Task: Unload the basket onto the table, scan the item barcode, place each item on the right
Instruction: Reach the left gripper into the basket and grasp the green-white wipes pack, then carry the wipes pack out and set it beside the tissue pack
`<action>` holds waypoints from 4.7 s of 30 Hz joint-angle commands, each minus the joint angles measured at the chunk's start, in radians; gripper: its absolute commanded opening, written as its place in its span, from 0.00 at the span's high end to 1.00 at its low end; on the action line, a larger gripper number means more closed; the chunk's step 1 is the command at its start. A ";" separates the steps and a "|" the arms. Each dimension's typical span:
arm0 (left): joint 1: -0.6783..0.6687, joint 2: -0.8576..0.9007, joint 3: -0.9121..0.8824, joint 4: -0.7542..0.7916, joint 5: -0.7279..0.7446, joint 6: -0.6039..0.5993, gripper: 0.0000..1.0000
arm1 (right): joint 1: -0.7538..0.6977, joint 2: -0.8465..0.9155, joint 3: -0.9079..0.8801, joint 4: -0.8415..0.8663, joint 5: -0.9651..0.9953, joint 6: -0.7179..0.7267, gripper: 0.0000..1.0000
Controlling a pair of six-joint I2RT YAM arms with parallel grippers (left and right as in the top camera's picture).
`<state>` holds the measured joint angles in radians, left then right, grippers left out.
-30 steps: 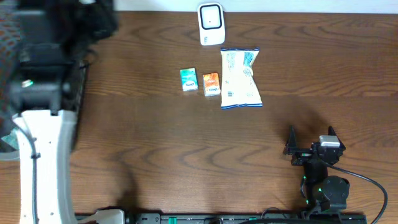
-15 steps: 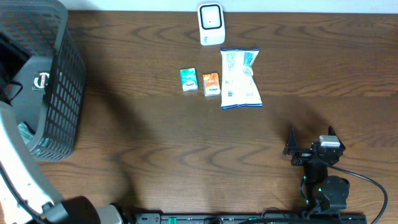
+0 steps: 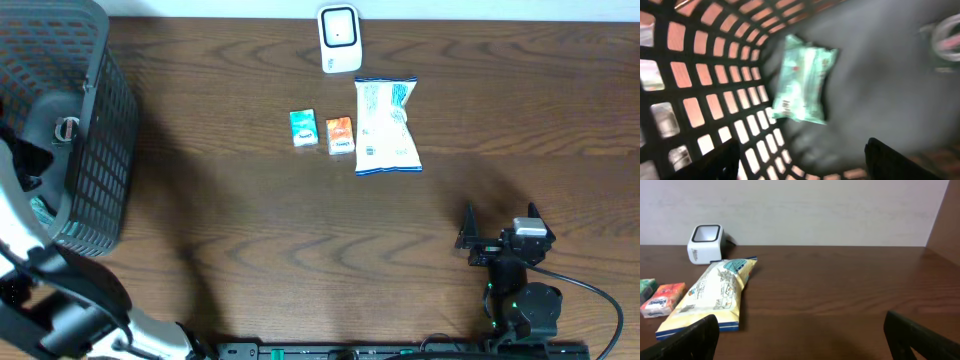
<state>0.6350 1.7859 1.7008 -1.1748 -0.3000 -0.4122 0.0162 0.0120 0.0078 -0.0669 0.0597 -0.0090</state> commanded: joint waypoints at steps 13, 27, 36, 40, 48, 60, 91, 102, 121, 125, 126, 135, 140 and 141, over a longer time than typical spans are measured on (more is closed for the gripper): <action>0.005 0.221 -0.030 0.030 -0.093 0.015 0.20 | -0.002 -0.006 -0.002 -0.003 0.002 -0.007 0.01; 0.007 0.332 -0.031 0.125 -0.085 0.061 0.20 | -0.002 -0.006 -0.002 -0.003 0.002 -0.007 0.01; 0.044 0.362 -0.035 0.167 0.007 0.109 0.20 | -0.002 -0.006 -0.002 -0.003 0.002 -0.007 0.01; 0.069 0.381 -0.035 0.167 0.007 0.109 0.20 | -0.002 -0.006 -0.002 -0.003 0.002 -0.007 0.01; 0.109 0.384 -0.063 0.179 0.017 0.109 0.39 | -0.002 -0.006 -0.002 -0.003 0.002 -0.007 0.01; 0.113 0.383 -0.079 0.153 0.136 0.109 0.92 | -0.002 -0.006 -0.002 -0.003 0.002 -0.007 0.01; -0.137 -0.494 -0.029 0.587 0.678 -0.269 0.93 | -0.002 -0.006 -0.002 -0.003 0.002 -0.007 0.01; -0.765 -0.322 -0.029 0.449 0.393 0.035 0.93 | -0.002 -0.006 -0.002 -0.003 0.002 -0.007 0.01; -0.998 0.206 -0.029 0.372 -0.001 0.145 0.88 | -0.002 -0.006 -0.002 -0.003 0.001 -0.007 0.01; -0.998 0.293 -0.029 0.379 -0.001 0.158 0.68 | -0.002 -0.006 -0.003 -0.003 0.002 -0.007 0.01; -0.998 0.304 -0.029 0.379 -0.001 0.158 0.64 | -0.002 -0.006 -0.002 -0.003 0.002 -0.007 0.01; -0.997 0.254 -0.018 0.394 -0.003 0.237 0.48 | -0.002 -0.006 -0.002 -0.003 0.002 -0.007 0.01; -0.977 0.149 -0.018 0.415 -0.009 0.236 0.49 | -0.002 -0.006 -0.003 -0.003 0.002 -0.007 0.01; -0.969 0.125 -0.018 0.425 -0.009 0.236 0.49 | -0.002 -0.006 -0.002 -0.003 0.002 -0.007 0.01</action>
<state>-0.3611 2.0293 1.6577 -0.7696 -0.2863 -0.2005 0.0162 0.0120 0.0078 -0.0669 0.0597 -0.0090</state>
